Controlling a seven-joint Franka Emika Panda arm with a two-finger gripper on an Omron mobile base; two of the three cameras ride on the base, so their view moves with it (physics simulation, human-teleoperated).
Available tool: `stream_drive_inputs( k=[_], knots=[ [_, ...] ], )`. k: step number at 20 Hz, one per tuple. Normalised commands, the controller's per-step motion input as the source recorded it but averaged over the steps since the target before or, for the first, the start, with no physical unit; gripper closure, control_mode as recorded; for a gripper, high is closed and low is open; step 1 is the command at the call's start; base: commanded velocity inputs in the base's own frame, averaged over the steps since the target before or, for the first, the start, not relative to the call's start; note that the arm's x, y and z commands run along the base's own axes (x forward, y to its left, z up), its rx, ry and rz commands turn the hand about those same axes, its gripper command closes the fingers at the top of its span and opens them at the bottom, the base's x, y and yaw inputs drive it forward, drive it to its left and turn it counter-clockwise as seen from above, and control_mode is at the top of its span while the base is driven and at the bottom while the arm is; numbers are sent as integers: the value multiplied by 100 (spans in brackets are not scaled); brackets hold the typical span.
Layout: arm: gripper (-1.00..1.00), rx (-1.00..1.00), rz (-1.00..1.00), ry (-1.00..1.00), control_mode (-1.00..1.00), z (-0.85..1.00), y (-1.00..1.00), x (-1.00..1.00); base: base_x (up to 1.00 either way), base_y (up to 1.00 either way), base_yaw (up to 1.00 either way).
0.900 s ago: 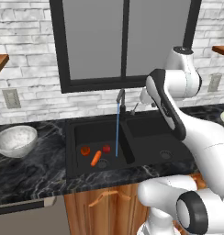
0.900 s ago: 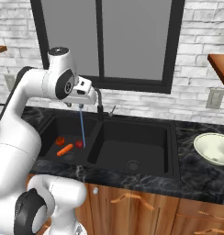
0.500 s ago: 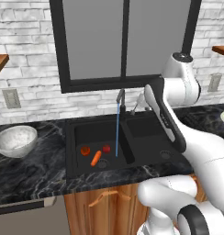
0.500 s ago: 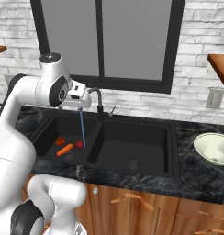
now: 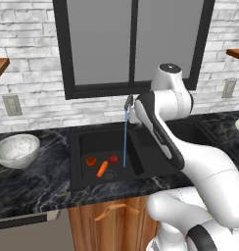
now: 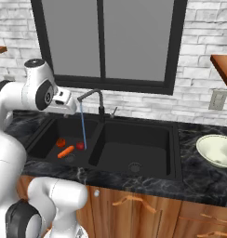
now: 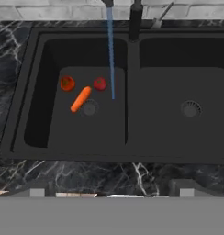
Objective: Pick the tomatos from the sink and place them in one bowl. Place the carrot in the other bowl. Then turn off the sink faucet.
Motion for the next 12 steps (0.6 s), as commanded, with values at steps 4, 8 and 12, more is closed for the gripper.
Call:
stream_drive_inputs(
  k=[4,8,12],
  knots=[
    [-100,1,0,20,-100,-19,66,5,0,0,0],
    [-100,0,0,17,-100,-34,63,11,0,0,0],
    [-100,2,0,13,-100,-45,48,26,0,0,0]
  ],
)
